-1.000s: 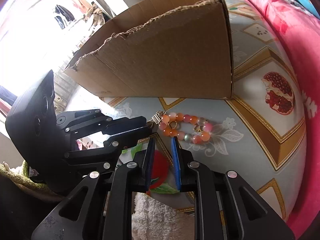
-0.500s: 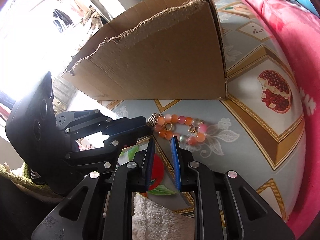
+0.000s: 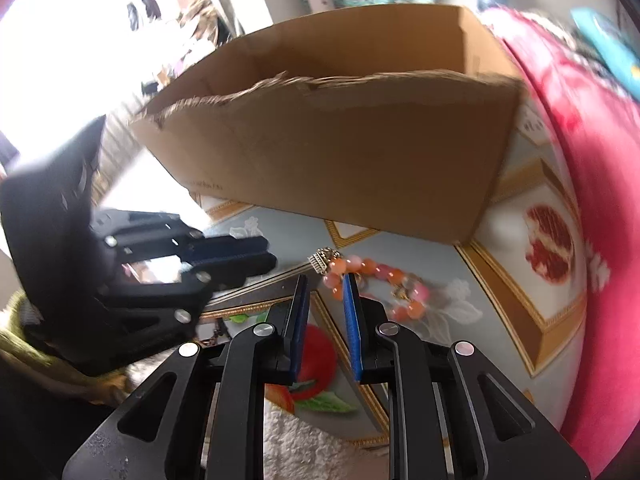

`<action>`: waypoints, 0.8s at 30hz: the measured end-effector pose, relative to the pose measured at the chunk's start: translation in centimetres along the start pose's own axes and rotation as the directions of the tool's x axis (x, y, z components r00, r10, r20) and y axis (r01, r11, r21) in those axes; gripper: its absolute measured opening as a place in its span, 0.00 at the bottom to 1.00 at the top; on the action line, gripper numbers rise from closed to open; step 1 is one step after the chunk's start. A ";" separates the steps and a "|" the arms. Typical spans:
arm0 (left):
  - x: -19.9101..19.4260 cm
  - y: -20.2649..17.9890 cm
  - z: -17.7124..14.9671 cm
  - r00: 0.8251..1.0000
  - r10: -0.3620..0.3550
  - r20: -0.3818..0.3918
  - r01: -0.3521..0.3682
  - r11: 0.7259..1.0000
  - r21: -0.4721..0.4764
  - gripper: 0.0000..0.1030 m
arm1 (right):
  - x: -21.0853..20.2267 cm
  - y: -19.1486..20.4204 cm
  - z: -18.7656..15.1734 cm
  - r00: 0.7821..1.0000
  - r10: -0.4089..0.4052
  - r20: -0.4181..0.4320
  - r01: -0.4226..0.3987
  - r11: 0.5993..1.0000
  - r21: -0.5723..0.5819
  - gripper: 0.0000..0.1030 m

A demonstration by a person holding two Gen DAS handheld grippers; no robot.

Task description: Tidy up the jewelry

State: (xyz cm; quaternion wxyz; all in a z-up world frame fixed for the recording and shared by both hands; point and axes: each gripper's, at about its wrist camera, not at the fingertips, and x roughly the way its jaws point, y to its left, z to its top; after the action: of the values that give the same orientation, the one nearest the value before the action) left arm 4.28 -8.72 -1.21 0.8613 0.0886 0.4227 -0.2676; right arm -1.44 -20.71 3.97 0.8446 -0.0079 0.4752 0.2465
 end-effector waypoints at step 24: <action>-2.4 2.5 -1.5 0.999 0.022 0.045 -0.018 0.996 -0.086 0.10 | -4.7 -3.9 0.7 0.989 -0.102 0.106 0.086 0.986 0.146 0.07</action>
State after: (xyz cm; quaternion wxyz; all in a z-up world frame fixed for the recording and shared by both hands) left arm 3.43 -5.08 -0.44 0.8765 0.0496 0.4128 -0.2426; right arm -1.20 -25.93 7.33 0.8793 0.0433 0.4419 0.1722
